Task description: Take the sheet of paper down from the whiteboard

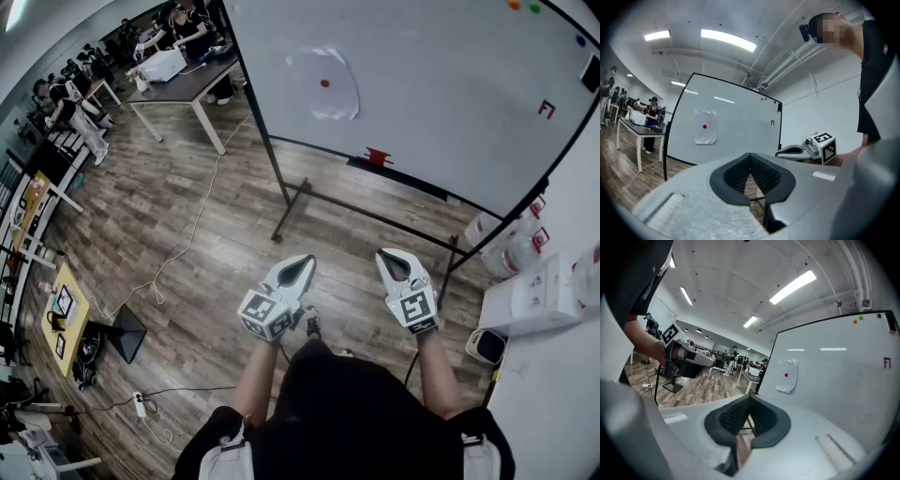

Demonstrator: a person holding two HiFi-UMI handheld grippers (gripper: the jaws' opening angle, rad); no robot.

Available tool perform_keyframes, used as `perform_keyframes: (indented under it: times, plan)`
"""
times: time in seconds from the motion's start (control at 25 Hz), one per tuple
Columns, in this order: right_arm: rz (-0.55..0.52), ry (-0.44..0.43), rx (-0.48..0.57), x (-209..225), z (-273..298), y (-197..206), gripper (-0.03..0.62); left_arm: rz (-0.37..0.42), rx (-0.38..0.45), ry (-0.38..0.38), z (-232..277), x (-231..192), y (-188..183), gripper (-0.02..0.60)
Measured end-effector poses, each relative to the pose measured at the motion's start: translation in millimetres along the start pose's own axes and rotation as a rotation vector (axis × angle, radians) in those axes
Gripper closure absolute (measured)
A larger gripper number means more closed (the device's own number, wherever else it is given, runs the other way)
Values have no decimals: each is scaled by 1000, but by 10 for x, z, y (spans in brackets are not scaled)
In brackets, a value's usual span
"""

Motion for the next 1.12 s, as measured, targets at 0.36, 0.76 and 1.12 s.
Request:
perform_keyframes:
  times: [0.36, 0.76, 1.12]
  plan:
    - [-9, 2, -29, 45, -8, 50, 589, 21, 23, 13, 16, -50, 51, 571]
    - [-4, 41, -39, 51, 60, 52, 589, 17, 24, 35, 67, -139, 24, 571]
    - [4, 51, -68, 12, 231, 77, 589, -25, 17, 25, 48, -322, -12, 571]
Point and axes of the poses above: the fingertips, and each gripper's own axes: z forward along the fingers, x to its right, y out of its underside, the point moved 8 cm from there along -z, backward along the fingers, and after that the axes turned 15 degrees about y, right-handed, at the moved point
